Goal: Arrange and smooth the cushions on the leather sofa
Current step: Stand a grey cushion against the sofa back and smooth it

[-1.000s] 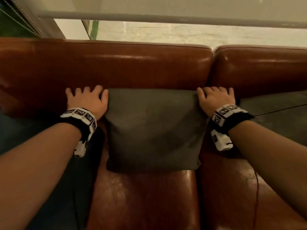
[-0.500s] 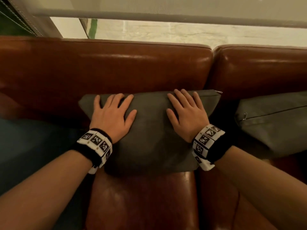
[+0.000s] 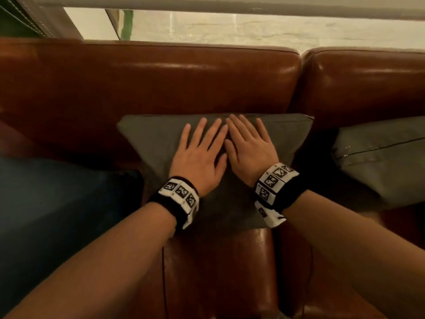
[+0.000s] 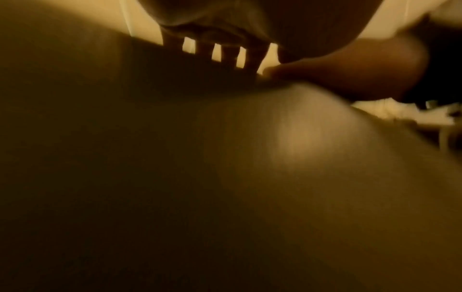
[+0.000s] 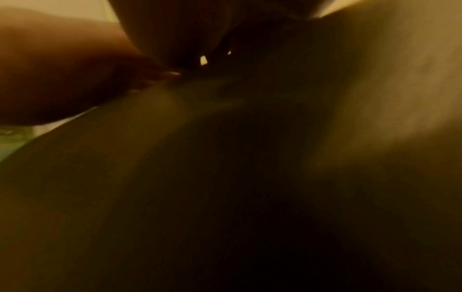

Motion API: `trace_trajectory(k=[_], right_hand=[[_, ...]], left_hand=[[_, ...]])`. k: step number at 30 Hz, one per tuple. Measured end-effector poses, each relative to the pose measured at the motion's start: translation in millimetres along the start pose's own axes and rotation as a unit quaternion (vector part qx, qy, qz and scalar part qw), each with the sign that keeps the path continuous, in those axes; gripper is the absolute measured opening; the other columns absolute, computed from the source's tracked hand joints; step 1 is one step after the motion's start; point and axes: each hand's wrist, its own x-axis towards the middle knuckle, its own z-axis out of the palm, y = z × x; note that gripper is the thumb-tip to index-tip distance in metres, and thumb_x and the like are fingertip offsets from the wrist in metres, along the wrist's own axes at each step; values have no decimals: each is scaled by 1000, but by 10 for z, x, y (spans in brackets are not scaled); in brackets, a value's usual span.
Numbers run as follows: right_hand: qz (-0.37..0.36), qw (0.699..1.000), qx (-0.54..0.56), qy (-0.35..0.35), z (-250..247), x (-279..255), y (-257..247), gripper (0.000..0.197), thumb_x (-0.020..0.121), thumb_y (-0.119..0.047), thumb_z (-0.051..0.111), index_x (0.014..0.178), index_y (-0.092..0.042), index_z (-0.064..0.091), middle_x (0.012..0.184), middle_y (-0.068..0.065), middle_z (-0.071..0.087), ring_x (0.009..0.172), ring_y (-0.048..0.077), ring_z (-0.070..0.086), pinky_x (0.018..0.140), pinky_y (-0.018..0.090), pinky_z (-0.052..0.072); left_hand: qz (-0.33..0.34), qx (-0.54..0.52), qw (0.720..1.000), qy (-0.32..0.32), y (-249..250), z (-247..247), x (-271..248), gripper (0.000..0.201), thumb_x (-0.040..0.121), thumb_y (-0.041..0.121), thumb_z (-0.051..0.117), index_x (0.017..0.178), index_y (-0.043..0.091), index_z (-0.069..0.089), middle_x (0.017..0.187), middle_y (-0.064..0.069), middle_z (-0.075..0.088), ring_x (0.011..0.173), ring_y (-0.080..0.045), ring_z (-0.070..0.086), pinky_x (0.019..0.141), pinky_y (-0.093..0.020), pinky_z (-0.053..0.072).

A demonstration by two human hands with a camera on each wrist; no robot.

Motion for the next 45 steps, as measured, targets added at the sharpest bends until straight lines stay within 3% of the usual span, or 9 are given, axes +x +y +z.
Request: trace_trajectory(k=[7,13,18,21,27,33,36,41,45], right_hand=[[143,987,-33,64,-27,-48,597,57,101,-43,19,155,-22,21,162,0,19,151,21,7,122,45,5],[-28,997,-8,78,390,-487,-204,59,99,-38,35,154,-18,26,161,2,21,150,21,14,120,47,13],[108,991,-35,77,594,-687,733,64,98,-44,25,156,-24,5,164,0,7,150,23,1,120,53,9],[165,980,3,114,527,-829,563,63,100,-40,20,156,-16,4,164,5,1,150,24,-6,120,52,7],[-12,990,-6,142,716,-788,-269,60,100,-36,30,154,-12,18,160,3,10,149,20,3,122,43,4],[102,983,-20,149,1233,-1142,694,61,101,-44,21,154,-13,19,159,13,23,148,32,14,118,55,15],[174,967,33,183,1218,-1349,541,62,102,-41,21,153,-6,16,160,18,18,149,33,10,118,56,14],[-79,976,-6,203,1455,-1415,-357,58,100,-35,41,152,-15,25,154,10,27,150,22,2,120,49,11],[-127,974,-131,134,1790,-1632,154,63,102,-43,41,155,-25,14,158,2,23,150,21,7,120,41,9]], left_hand=[[-167,39,984,44,-834,25,-60,63,98,52,17,156,28,16,164,-5,16,150,-36,7,119,-58,5],[10,19,998,67,-76,478,-454,68,95,43,37,156,22,16,164,-2,12,151,-28,9,122,-47,6],[-19,75,994,80,-880,711,-571,73,92,50,38,155,32,7,164,2,6,151,-29,1,120,-51,4],[-85,31,991,99,-660,634,-679,72,93,47,36,156,28,6,165,-6,4,150,-35,-4,121,-53,0],[31,5,989,144,122,828,-723,69,95,39,39,156,26,8,163,3,7,150,-31,8,121,-45,-1],[-36,51,988,141,-796,1346,-1087,78,90,45,42,156,33,2,165,3,-2,151,-24,-12,121,-49,-3],[-108,-3,983,147,-691,1325,-1270,74,92,40,42,156,18,13,163,-15,12,149,-39,-3,120,-53,0],[59,-24,983,172,161,1401,-1182,71,95,45,38,155,30,4,164,-2,-10,150,-32,-10,121,-44,-10],[49,73,990,115,-252,1879,-1440,69,98,49,34,155,34,-4,162,9,-18,151,-22,-9,120,-42,-7]])
